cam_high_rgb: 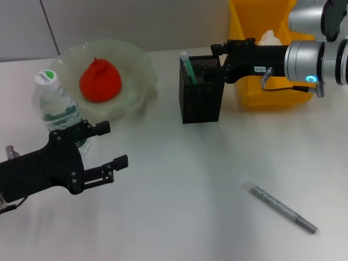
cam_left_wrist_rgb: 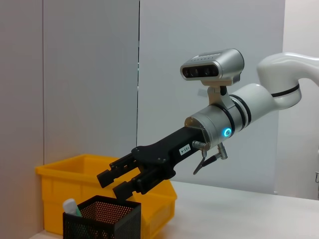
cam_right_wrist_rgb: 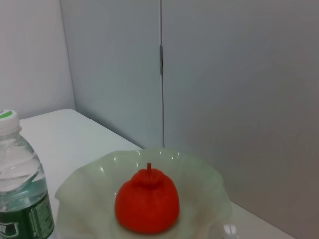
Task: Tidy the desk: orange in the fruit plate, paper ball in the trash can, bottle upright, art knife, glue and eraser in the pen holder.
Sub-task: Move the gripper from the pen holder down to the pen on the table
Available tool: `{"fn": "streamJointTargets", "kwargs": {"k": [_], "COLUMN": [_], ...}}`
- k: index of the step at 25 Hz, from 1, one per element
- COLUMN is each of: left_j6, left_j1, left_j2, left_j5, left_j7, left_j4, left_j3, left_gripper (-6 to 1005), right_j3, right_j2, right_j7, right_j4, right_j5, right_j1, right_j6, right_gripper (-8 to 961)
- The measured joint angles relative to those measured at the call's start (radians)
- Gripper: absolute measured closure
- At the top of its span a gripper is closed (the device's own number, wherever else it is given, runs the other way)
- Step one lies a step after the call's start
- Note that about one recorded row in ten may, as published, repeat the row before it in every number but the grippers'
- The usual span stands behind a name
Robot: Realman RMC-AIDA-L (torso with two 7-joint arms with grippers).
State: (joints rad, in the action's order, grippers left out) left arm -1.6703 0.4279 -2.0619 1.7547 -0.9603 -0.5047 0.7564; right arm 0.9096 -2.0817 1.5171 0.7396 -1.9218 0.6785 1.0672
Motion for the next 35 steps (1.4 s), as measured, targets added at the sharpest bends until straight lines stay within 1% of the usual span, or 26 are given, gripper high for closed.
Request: {"fn": "streamJointTargets", "kwargs": {"k": [1, 4, 7, 10, 15, 18, 21, 23, 25, 27, 28, 32, 35], "left_j6": [0.0, -0.001, -0.001, -0.002, -0.004, -0.005, -0.002, -0.001, 0.0, 0.001, 0.002, 0.004, 0.004], "left_j1": [0.0, 0.0, 0.0, 0.0, -0.001, -0.001, -0.002, -0.003, -0.003, -0.003, -0.003, -0.003, -0.004], "left_j2": [0.0, 0.0, 0.0, 0.0, 0.0, 0.0, 0.0, -0.001, -0.001, -0.001, -0.001, -0.001, -0.001], "left_j5": [0.0, -0.001, -0.002, -0.005, -0.011, -0.011, -0.011, -0.011, -0.011, -0.011, -0.011, -0.011, -0.01], "left_j7": [0.0, 0.0, 0.0, 0.0, -0.004, -0.005, -0.003, -0.004, -0.006, -0.01, -0.011, -0.012, -0.012], "left_j4": [0.0, 0.0, 0.0, 0.0, 0.0, 0.001, 0.004, 0.005, 0.006, 0.006, 0.007, 0.008, 0.008], "left_j3": [0.0, 0.0, 0.0, 0.0, 0.0, 0.0, 0.0, 0.0, 0.0, 0.0, 0.0, 0.0, 0.0], "left_gripper": [197, 197, 197, 197, 197, 197, 197, 197, 197, 197, 197, 197, 197], "right_j3": [0.0, -0.001, -0.001, -0.007, -0.01, -0.011, -0.013, -0.013, -0.013, -0.014, -0.017, -0.025, -0.017], "right_j2": [0.0, 0.0, 0.0, 0.002, 0.01, 0.017, 0.031, 0.043, 0.06, 0.074, 0.078, 0.081, 0.073], "right_j7": [0.0, 0.0, 0.0, 0.0, 0.019, 0.081, 0.158, 0.224, 0.301, 0.389, 0.427, 0.62, 0.75], "right_j4": [0.0, 0.003, 0.016, 0.042, 0.112, 0.172, 0.225, 0.257, 0.294, 0.341, 0.365, 0.507, 0.597], "right_j5": [0.0, 0.02, 0.079, 0.173, 0.341, 0.389, 0.398, 0.388, 0.357, 0.3, 0.269, 0.057, -0.093], "right_j1": [-0.001, -0.005, -0.018, -0.045, -0.113, -0.154, -0.184, -0.199, -0.21, -0.213, -0.212, -0.188, -0.148], "right_j6": [0.0, 0.003, 0.011, 0.049, 0.203, 0.311, 0.42, 0.486, 0.554, 0.619, 0.647, 0.771, 0.874], "right_gripper": [242, 215, 215, 215, 215, 214, 214, 214, 214, 214, 214, 216, 220]}}
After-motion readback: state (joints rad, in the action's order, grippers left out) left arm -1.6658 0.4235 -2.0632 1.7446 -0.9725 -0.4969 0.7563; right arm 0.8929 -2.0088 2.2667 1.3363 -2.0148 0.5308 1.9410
